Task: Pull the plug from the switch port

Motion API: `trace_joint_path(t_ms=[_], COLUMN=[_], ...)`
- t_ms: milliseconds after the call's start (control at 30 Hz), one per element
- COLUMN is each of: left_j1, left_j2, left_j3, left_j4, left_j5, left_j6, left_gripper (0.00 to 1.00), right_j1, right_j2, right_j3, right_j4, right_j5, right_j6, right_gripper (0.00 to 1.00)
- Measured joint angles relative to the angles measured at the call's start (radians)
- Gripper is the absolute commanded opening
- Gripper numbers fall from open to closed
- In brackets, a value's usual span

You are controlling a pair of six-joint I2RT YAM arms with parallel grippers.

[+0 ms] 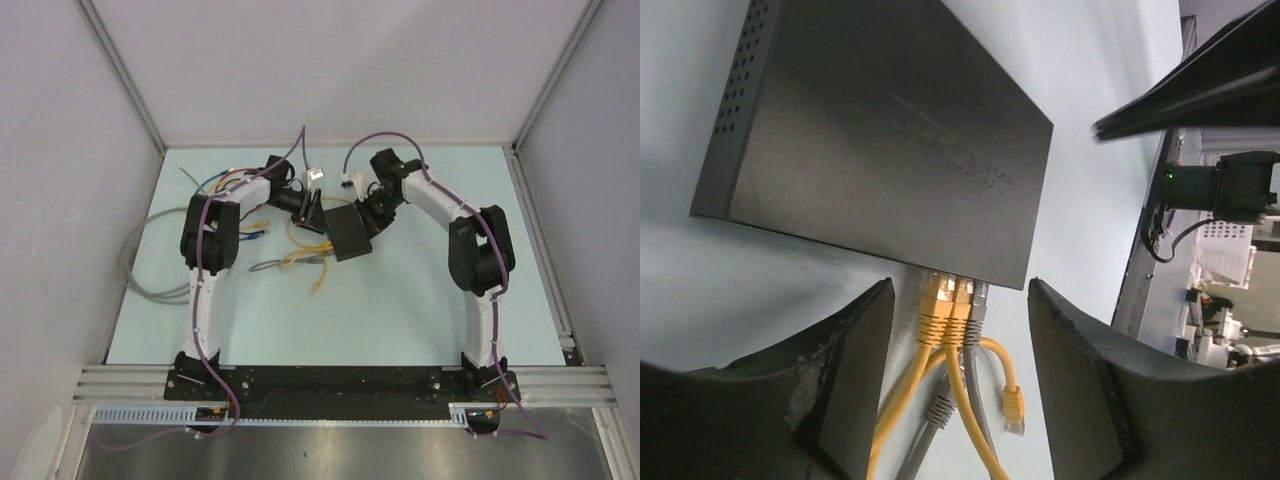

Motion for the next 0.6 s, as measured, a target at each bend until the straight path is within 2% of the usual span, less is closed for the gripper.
trace_joint_path(t_ms=[233, 433, 600], left_j1=[-0.003, 0.001, 0.001], left_j2=[0.039, 0.045, 0.053], left_j3=[0.018, 0.018, -0.003], left_j4=[-0.010, -0.010, -0.008], left_j5=[0.003, 0.015, 0.033], left_j6=[-0.001, -0.009, -0.022], left_gripper=[0.53, 0.48, 0.47], right_j1=[-0.033, 0.003, 0.024], right_j2=[0.120, 0.225, 0.225], right_j3=[0.220, 0.230, 0.223], right_j4=[0.005, 0.003, 0.024], right_j5=[-0.093, -0.127, -0.116], right_j6=[0.086, 0.144, 0.166], right_gripper=[0.00, 0.00, 0.00])
